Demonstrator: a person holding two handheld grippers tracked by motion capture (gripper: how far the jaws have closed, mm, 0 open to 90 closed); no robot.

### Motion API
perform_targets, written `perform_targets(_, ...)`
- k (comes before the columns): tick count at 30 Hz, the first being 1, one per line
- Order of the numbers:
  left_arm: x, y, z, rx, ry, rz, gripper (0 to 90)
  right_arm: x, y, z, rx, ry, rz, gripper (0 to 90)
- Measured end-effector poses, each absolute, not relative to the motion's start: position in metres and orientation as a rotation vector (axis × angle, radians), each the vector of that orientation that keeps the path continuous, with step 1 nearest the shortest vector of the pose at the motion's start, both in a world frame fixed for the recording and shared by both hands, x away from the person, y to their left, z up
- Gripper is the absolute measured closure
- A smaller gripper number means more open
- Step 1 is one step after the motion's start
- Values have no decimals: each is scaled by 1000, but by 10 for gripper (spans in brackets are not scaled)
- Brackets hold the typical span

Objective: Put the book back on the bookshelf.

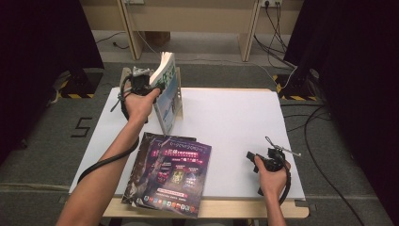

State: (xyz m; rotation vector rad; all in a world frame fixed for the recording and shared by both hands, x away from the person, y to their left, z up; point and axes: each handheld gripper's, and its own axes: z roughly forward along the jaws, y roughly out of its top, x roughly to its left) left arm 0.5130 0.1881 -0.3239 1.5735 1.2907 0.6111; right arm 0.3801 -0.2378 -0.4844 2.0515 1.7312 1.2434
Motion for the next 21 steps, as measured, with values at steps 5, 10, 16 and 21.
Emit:
perform_targets(5, 517, 184, -322, 1557, 1290, 630, 737, 379, -235, -481, 1979, 1728, 1202, 544)
perform_targets(10, 521, 180, -318, 1527, 1278, 643, 737, 379, -231, -478, 1905, 1742, 1149, 543)
perform_targets(16, 525, 175, -307, 1484, 1259, 697, 737, 378, -228, -477, 1902, 1744, 1152, 544)
perform_targets(21, 533, 168, -312, 1489, 1257, 736, 736, 379, -228, -478, 1900, 1746, 1158, 543)
